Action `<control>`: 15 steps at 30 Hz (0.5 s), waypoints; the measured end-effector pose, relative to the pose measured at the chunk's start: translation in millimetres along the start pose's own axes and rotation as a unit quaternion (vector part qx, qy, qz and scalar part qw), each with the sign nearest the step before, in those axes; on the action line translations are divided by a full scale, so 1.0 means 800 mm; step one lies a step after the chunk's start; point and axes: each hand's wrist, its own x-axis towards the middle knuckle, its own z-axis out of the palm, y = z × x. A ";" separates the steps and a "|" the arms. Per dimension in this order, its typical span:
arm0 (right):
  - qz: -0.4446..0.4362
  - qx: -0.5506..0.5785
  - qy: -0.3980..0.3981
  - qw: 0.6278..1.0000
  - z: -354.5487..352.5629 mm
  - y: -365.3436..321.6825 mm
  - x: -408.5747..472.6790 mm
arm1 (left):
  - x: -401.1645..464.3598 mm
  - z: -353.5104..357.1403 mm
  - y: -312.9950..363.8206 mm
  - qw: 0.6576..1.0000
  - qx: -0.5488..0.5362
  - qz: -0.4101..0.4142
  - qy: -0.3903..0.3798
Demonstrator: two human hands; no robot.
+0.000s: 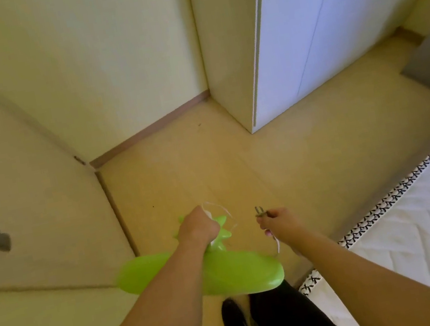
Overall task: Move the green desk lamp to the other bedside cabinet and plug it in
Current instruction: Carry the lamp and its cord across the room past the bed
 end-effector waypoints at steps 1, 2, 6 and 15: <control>0.006 0.015 0.010 1.000 -0.011 -0.009 0.017 | 0.020 -0.006 0.018 1.000 0.013 0.010 -0.003; 0.016 0.042 0.026 0.999 -0.029 -0.020 0.045 | 0.051 -0.013 0.048 0.999 0.035 0.020 -0.011; 0.026 0.095 0.057 0.994 -0.086 -0.054 0.122 | 0.132 -0.032 0.134 0.995 0.081 0.054 -0.033; 0.048 0.156 0.146 0.976 -0.248 -0.129 0.219 | 0.241 -0.052 0.372 0.972 0.116 0.180 -0.099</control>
